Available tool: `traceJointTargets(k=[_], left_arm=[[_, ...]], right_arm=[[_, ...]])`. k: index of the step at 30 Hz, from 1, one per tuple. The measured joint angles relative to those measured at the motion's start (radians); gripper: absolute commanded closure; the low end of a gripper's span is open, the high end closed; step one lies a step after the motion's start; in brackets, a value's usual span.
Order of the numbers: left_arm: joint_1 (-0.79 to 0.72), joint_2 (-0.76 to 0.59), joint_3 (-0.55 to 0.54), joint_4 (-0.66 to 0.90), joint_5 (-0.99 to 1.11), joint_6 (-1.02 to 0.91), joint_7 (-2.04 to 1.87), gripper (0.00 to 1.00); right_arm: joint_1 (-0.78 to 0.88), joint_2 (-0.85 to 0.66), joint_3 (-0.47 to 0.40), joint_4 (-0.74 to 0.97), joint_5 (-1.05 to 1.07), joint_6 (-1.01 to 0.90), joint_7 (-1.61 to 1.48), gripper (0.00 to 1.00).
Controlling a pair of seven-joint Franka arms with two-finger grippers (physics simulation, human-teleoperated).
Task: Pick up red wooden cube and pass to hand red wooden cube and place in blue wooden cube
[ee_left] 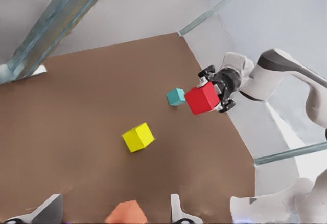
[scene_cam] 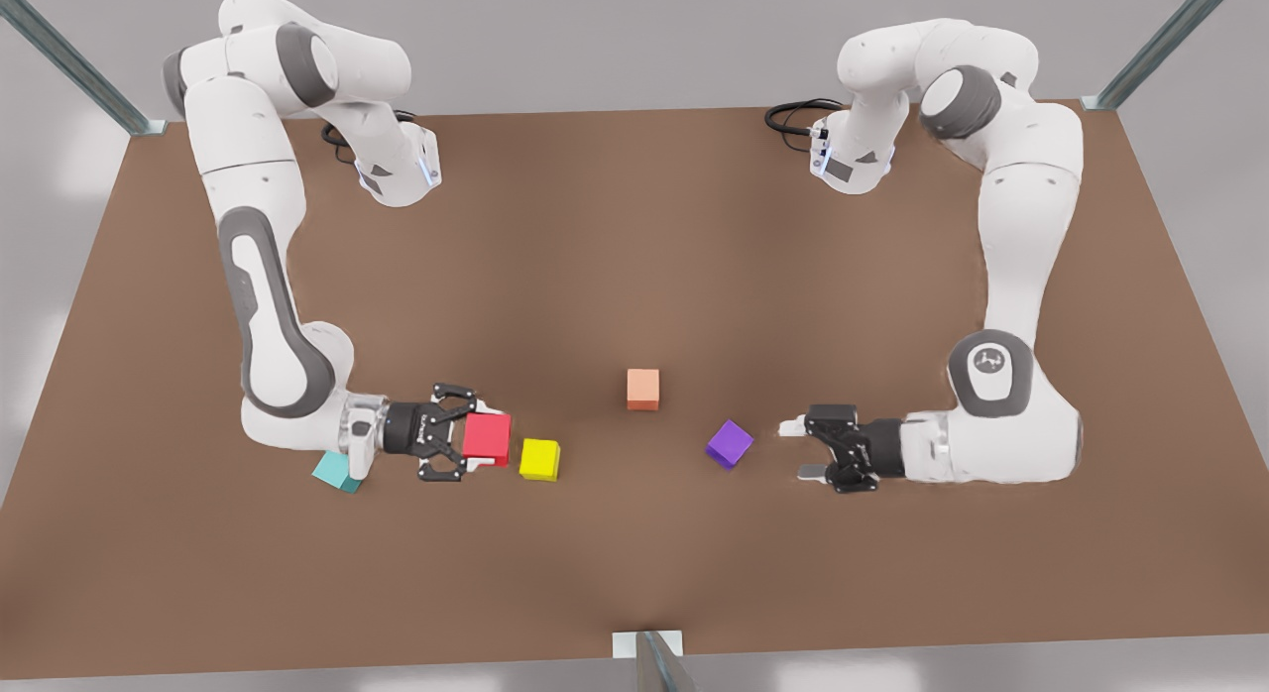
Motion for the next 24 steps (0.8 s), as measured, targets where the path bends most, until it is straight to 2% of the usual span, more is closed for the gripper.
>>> traceJointTargets(k=[2, 3, 4, 6, 7, 9, 15, 24], left_arm=[[0.020, -0.095, -0.006, 0.006, 0.325, -0.109, -0.046, 0.00], [0.043, -0.134, -0.030, 0.008, 0.428, -0.163, -0.068, 0.00], [0.045, -0.185, -0.010, -0.014, 0.485, -0.211, -0.090, 0.00], [-0.220, -0.482, 0.423, -0.337, 0.419, -0.229, -0.130, 0.00], [-0.291, -0.541, 0.524, -0.404, 0.399, -0.245, -0.149, 0.00], [-0.334, -0.581, 0.603, -0.455, 0.371, -0.272, -0.186, 0.00], [-0.366, -0.559, 0.581, -0.473, 0.251, -0.316, -0.283, 0.00], [-0.375, -0.518, 0.567, -0.473, 0.201, -0.338, -0.377, 0.00]], right_arm=[[-0.023, -0.004, -0.048, 0.012, -0.185, -0.023, 0.048, 0.42], [-0.026, -0.008, -0.077, 0.019, -0.269, -0.036, 0.074, 0.42], [-0.028, -0.014, -0.106, 0.027, -0.354, -0.050, 0.103, 0.41], [-0.029, -0.021, -0.157, 0.039, -0.516, -0.070, 0.164, 0.41], [-0.028, -0.023, -0.181, 0.050, -0.585, -0.078, 0.195, 0.41], [-0.028, -0.031, -0.214, 0.073, -0.715, -0.090, 0.263, 0.41], [-0.019, 0.009, -0.230, 0.156, -0.978, -0.052, 0.481, 0.42], [0.016, 0.069, -0.230, 0.148, -1.054, 0.094, 0.744, 0.41]])
